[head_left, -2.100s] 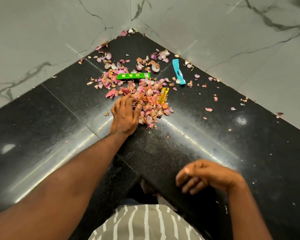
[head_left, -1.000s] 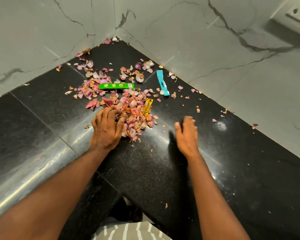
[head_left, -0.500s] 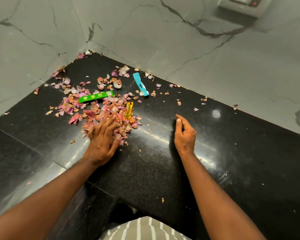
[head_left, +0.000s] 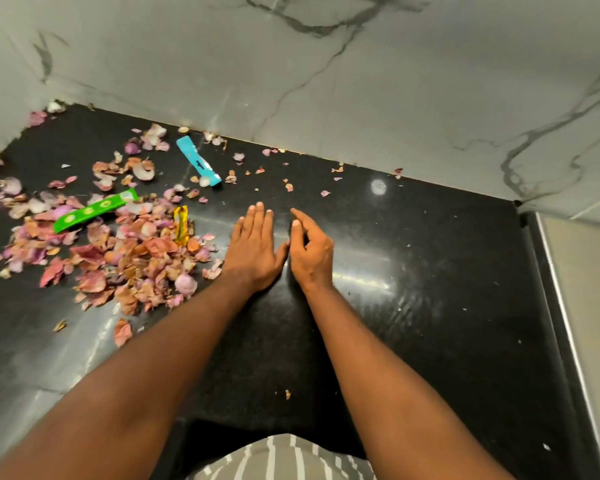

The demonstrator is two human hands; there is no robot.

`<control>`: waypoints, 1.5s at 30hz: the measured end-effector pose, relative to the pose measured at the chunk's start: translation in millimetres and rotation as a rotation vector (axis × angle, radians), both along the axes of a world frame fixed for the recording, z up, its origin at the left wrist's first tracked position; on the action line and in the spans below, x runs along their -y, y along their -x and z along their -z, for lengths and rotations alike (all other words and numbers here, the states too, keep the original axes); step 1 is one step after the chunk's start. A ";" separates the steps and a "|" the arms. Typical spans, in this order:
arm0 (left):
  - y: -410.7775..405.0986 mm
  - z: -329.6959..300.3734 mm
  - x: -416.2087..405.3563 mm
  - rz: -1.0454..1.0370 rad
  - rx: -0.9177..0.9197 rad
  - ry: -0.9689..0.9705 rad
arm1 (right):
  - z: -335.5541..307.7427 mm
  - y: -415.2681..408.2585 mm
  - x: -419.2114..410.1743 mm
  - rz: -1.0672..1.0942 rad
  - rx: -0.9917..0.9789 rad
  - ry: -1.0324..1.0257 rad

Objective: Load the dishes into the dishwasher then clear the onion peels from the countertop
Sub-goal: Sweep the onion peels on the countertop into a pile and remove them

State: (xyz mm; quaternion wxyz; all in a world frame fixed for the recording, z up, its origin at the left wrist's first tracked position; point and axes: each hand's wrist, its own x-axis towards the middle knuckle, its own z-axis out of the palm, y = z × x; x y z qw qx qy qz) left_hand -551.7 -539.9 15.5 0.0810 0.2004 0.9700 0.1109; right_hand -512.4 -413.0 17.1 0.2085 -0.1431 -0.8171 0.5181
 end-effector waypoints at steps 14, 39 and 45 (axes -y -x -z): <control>22.3 -3.9 -4.6 0.071 0.181 0.148 | -25.2 91.2 -171.6 0.290 0.661 -0.286; 47.3 -34.0 -12.2 0.172 0.529 0.404 | -28.3 114.0 -145.8 0.261 0.226 -0.037; 47.9 -35.0 -13.0 0.167 0.536 0.414 | -26.2 128.6 -143.5 0.129 0.779 -0.331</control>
